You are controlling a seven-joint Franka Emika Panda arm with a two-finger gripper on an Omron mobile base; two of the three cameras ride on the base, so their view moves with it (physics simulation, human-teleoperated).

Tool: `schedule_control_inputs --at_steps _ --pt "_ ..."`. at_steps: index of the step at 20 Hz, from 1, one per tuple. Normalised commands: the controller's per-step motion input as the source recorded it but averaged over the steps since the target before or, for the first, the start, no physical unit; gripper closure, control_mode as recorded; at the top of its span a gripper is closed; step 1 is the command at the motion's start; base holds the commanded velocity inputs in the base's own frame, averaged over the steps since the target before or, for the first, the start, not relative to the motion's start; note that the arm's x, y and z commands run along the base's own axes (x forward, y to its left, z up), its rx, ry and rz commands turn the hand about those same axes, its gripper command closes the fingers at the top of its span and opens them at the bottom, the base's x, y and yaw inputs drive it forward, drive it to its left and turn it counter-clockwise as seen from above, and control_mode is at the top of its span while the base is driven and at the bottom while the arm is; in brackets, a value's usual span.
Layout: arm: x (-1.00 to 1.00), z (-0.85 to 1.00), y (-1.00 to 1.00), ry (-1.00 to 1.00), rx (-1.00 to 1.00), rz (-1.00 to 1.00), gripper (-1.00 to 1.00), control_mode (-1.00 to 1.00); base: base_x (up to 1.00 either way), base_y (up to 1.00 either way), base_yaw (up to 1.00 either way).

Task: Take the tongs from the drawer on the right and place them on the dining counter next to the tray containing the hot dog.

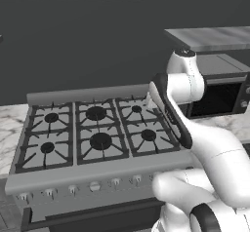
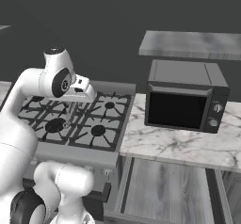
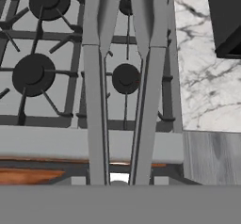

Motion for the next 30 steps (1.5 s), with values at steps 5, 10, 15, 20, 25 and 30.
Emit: schedule_control_inputs --at_steps 5,10,15,20,25,30 --pt "0.00 0.00 0.28 -0.14 0.00 0.02 1.00 -1.00 0.00 0.00 0.00" --pt "0.00 0.01 0.28 -0.20 0.00 0.02 1.00 -1.00 0.00 0.00 0.00" --pt "0.00 0.13 0.22 -0.10 0.00 0.04 1.00 -1.00 0.00 0.00 0.00" --pt "-0.01 0.31 0.06 0.00 0.00 0.08 1.00 -1.00 0.00 0.00 0.00" --pt "-0.04 0.36 0.00 0.00 0.00 0.08 1.00 -1.00 0.00 0.00 0.00" --pt "-0.14 0.20 0.00 0.00 0.00 0.05 1.00 -1.00 0.00 0.00 0.00"
